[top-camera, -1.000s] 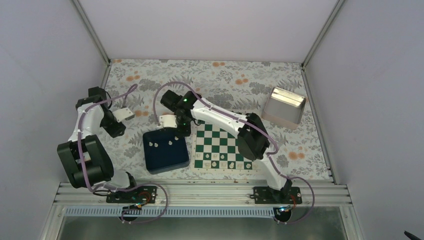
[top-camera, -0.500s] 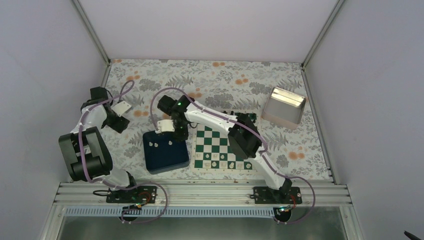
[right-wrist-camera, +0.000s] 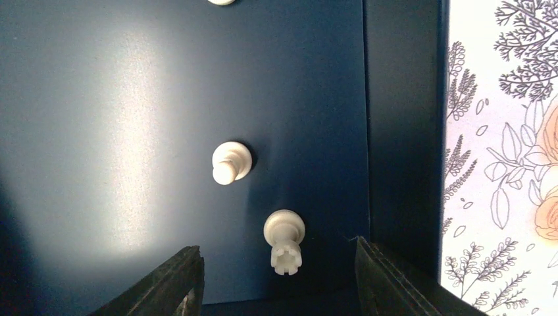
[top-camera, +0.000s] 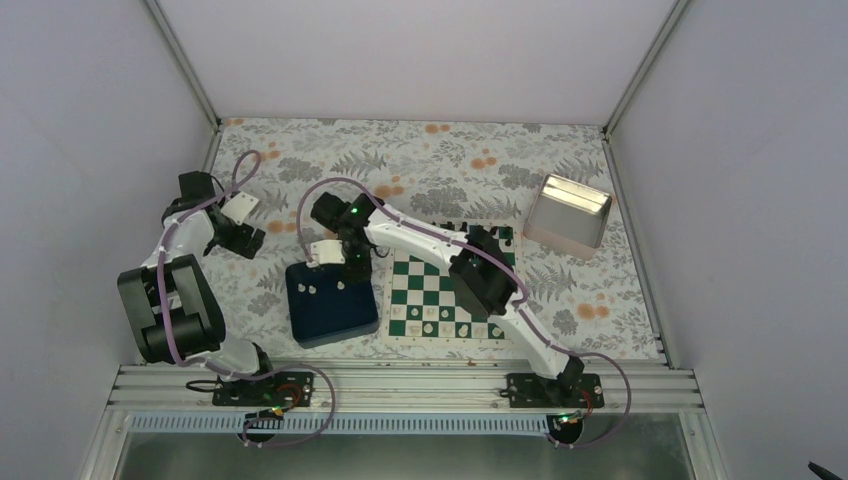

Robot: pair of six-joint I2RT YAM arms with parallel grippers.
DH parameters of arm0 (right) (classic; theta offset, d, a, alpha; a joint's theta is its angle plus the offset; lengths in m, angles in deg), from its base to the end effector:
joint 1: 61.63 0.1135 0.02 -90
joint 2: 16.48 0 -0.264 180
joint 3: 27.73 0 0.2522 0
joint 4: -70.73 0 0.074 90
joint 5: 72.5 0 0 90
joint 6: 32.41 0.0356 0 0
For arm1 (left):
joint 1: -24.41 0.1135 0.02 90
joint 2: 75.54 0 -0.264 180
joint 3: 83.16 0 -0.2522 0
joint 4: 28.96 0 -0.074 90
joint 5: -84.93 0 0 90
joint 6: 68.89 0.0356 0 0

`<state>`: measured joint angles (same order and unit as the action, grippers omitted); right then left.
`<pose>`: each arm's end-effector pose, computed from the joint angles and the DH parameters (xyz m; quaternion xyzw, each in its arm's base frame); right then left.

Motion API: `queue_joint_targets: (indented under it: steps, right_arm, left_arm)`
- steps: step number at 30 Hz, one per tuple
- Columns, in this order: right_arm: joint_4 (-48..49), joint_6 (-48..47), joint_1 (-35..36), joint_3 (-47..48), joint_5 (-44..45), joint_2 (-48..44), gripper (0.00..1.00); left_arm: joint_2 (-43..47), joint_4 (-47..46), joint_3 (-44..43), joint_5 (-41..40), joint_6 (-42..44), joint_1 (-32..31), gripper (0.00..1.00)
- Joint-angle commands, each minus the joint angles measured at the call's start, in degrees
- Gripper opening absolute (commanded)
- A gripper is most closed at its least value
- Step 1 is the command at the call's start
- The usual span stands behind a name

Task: Set up the chess pieces on the board
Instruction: Pick up the chess piece from the storage box.

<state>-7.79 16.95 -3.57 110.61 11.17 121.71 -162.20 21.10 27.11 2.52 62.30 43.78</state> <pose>0.2564 0.4188 0.1830 -0.7573 0.6429 0.0696 0.0917 0.2738 0.0913 0.2030 0.1980 0.9576 0.0443 0.2046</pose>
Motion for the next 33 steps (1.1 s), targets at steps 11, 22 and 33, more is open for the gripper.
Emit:
queue_joint_targets:
  steps: [11, 22, 33]
  right_arm:
    - [1.67, -0.86, 0.12, 2.07, 4.13, 3.4, 0.5]
    - [0.72, -0.05, 0.46, 1.99, 4.44, 2.59, 0.21]
    - [-1.68, 0.65, 0.81, 2.08, 2.0, -1.46, 0.04]
  left_arm:
    - [4.23, -0.99, 3.89, 0.23, -2.86, -0.04, 1.0]
    - [5.01, 0.18, 3.67, 0.64, -2.73, -0.04, 1.0]
    - [6.5, 1.34, 3.68, 1.05, -3.28, -0.04, 1.0]
